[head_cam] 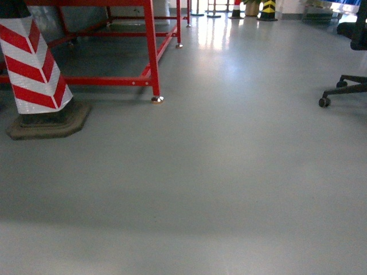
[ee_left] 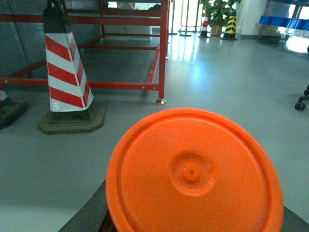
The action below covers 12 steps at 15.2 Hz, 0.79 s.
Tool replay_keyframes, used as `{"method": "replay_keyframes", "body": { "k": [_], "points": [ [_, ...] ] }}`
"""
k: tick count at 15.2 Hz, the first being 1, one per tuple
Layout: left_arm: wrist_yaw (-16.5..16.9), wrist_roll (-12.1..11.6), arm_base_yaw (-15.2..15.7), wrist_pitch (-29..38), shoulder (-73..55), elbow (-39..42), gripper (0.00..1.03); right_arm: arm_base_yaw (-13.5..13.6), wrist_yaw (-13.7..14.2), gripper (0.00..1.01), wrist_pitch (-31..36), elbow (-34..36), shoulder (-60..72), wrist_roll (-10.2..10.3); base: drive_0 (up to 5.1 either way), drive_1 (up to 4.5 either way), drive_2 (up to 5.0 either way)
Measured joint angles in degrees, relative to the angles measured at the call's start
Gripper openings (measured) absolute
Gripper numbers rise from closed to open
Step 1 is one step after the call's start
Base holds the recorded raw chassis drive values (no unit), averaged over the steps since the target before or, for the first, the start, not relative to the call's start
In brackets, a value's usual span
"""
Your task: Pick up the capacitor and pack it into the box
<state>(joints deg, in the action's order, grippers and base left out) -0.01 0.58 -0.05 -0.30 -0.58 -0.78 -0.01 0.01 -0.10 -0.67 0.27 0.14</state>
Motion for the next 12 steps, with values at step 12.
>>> {"method": "replay_keyframes", "body": {
  "k": [12],
  "points": [
    [0.0, 0.0, 0.0, -0.2, 0.0, 0.0, 0.44, 0.0, 0.0, 0.98, -0.2, 0.0, 0.0, 0.0, -5.1, 2.38, 2.4]
  ]
}}
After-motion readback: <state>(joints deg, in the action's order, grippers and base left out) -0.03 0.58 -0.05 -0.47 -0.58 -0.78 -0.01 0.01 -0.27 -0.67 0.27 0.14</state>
